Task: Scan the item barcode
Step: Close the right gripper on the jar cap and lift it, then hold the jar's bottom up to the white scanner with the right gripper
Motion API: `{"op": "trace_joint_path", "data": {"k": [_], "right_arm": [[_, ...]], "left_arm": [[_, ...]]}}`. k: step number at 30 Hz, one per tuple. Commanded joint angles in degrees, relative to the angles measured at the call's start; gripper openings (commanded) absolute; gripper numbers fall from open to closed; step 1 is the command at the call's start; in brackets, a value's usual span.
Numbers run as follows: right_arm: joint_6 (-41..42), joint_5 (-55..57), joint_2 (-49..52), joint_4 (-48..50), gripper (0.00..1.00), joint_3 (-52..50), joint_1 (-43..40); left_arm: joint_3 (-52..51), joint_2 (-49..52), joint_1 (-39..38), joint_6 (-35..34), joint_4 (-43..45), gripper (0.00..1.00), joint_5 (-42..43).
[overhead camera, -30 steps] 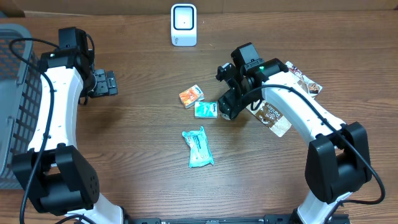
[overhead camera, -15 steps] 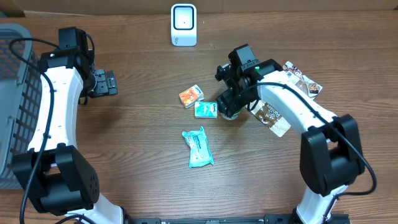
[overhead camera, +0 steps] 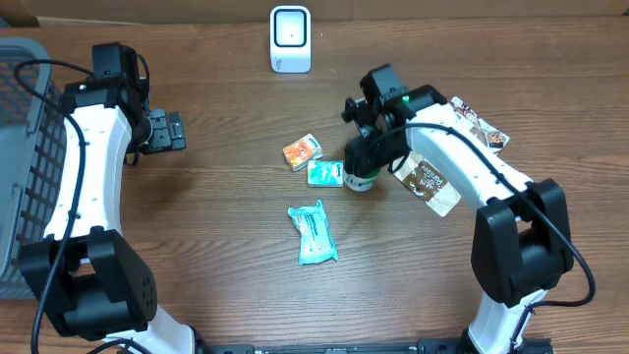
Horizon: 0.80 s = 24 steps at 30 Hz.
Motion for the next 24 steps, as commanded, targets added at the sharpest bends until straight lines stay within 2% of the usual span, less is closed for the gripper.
{"op": "trace_joint_path", "data": {"k": [1,6,7,10,20,24], "right_arm": [[3.54,-12.72,-3.96,-2.99,0.42,9.25,-1.57],[3.67,-36.39,-4.31,-5.73,0.39,14.19,-6.43],[3.65,-44.39,-4.28,-5.73,0.38,14.19,-8.48],[3.61,-54.05,-4.28,-5.20,0.38,14.16,-11.56],[3.41,-54.82,-4.28,-3.17,0.36,14.16,-12.74],[3.72,-42.69,-4.28,2.23,0.29,14.16,-11.15]], "left_arm": [[0.35,0.17,0.20,-0.20,0.04,1.00,-0.13],[0.35,0.17,0.20,-0.20,0.07,1.00,-0.13],[0.35,0.17,0.20,-0.20,0.04,1.00,-0.13],[0.35,0.17,0.20,-0.20,0.07,1.00,-0.11],[0.35,0.17,0.26,-0.20,0.04,0.99,-0.13],[0.35,0.17,0.17,-0.20,0.04,1.00,-0.13]]}}
